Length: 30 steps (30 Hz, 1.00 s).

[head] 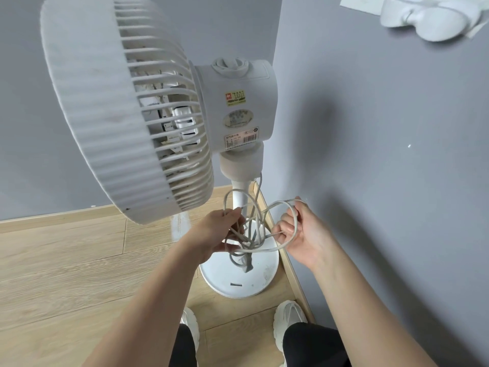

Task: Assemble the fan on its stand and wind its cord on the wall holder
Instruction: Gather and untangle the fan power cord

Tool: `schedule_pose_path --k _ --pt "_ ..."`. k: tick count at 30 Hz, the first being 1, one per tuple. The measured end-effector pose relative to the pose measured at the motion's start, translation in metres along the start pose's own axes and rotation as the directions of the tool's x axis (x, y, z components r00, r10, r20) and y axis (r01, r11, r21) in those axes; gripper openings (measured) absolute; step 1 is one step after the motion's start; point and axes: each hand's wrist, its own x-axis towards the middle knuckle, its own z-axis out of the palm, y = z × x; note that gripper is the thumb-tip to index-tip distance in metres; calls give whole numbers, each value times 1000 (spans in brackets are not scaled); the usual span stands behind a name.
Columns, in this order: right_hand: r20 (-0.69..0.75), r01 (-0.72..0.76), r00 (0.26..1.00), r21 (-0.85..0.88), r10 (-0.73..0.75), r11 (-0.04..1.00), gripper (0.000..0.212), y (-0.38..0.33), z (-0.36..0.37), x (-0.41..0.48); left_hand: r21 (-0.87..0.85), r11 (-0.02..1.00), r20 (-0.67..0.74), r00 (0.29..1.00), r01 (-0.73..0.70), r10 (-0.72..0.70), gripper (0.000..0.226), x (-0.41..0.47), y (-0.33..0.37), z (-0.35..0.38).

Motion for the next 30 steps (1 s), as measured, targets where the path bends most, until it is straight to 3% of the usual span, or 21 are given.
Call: schedule_pose_path --k 5,8,11,14,17,19,21,23,27,30 --pt "76 54 994 224 -72 973 53 3 -4 6 43 999 100 995 -5 1 28 -1 -1 1" --pt "56 96 991 331 -121 939 56 3 -5 5 29 998 208 977 -52 44 12 -1 -3 4" --pt "21 163 982 396 -187 904 42 4 -4 4 82 991 211 973 -108 88 15 1 -4 7" --pt "-32 244 968 350 -249 904 36 3 -2 1 252 951 179 974 -180 137 20 2 -5 9" --pt "-95 387 918 11 -384 922 44 2 5 0 190 969 124 983 -155 133 14 2 -6 9" --pt "-34 512 833 -329 -552 793 40 2 8 -1 85 990 114 988 -110 100 19 2 -6 8" --pt "97 570 775 -534 -624 625 39 1 6 1 39 997 119 991 -66 61 18 1 -7 4" --pt "205 586 749 -650 -630 485 36 -1 2 0 29 999 113 993 -24 21 16 -1 -6 1" --pt "461 577 662 -817 -591 8 37 -4 0 -9 14 1000 71 997 -23 22 11 -1 -3 3" --pt "523 566 657 -818 -543 -104 44 -5 -2 -11 -57 998 0 1000 -7 7 12 2 -2 2"
